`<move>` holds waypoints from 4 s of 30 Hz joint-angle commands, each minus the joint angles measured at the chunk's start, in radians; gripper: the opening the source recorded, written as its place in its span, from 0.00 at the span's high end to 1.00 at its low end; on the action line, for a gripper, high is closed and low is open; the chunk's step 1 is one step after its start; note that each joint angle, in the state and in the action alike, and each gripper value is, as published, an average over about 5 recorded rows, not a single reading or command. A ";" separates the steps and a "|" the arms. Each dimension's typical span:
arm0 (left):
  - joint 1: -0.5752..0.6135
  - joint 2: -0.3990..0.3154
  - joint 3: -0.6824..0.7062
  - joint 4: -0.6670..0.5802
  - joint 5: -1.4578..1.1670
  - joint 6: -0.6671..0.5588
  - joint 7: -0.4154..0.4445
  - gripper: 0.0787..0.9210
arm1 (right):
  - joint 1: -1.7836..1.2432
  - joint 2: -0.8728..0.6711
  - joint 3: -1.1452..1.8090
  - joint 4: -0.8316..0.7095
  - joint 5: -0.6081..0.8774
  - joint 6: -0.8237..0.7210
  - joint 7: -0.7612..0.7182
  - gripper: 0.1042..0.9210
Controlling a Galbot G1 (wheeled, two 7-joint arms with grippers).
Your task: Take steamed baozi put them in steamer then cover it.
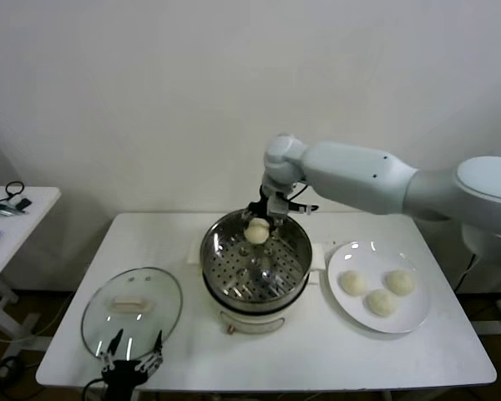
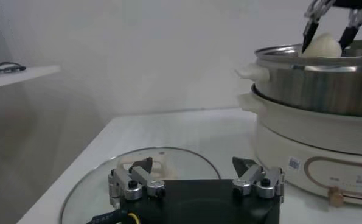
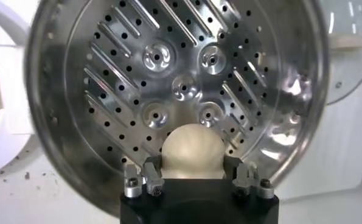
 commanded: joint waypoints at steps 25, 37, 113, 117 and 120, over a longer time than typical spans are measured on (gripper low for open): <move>0.004 0.003 0.005 0.001 0.032 0.001 -0.003 0.12 | 0.541 -0.267 -0.420 0.154 0.990 -0.398 -0.252 0.12; 0.000 0.000 0.008 -0.018 0.031 0.001 -0.004 0.12 | 0.332 -0.562 -0.512 0.282 0.909 -0.837 -0.075 0.12; 0.031 0.011 0.038 -0.051 0.075 -0.005 -0.019 0.12 | 0.565 -0.131 -0.279 0.520 1.402 -1.129 0.146 0.36; 0.030 0.010 0.036 -0.057 0.075 -0.004 -0.019 0.12 | 0.445 -0.053 -0.269 0.499 1.399 -1.165 0.206 0.36; 0.030 0.009 0.035 -0.057 0.075 -0.005 -0.019 0.12 | 0.367 -0.013 -0.268 0.456 1.367 -1.177 0.227 0.36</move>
